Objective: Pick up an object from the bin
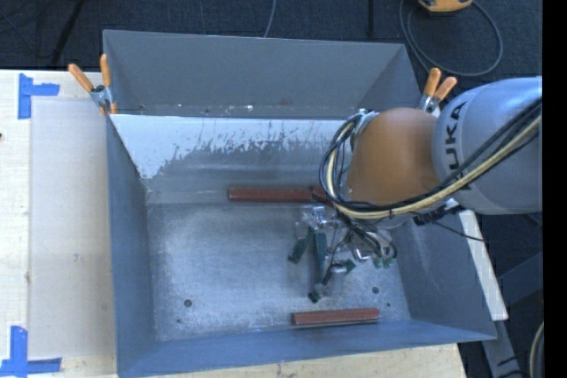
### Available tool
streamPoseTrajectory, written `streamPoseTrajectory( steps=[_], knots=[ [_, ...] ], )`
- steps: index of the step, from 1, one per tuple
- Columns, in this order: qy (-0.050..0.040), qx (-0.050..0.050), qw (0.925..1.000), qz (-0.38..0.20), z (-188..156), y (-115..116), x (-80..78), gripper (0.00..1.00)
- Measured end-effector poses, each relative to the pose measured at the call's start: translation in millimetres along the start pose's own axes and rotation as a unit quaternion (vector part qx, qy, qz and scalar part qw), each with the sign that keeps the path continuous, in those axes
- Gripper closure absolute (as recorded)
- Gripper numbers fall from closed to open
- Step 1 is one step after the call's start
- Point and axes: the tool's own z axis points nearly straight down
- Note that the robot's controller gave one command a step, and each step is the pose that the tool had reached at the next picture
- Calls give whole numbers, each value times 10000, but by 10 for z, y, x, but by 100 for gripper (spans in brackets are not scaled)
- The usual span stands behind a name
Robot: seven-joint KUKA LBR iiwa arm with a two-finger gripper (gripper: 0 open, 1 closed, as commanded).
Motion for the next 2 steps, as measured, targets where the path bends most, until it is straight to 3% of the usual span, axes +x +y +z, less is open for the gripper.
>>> streamPoseTrajectory(
  steps=[1,2],
  knots=[
    [-102,14,9999,-79,238,-529,-303,100],
    [-50,7,10000,-70,276,-528,-270,0]
  ],
)
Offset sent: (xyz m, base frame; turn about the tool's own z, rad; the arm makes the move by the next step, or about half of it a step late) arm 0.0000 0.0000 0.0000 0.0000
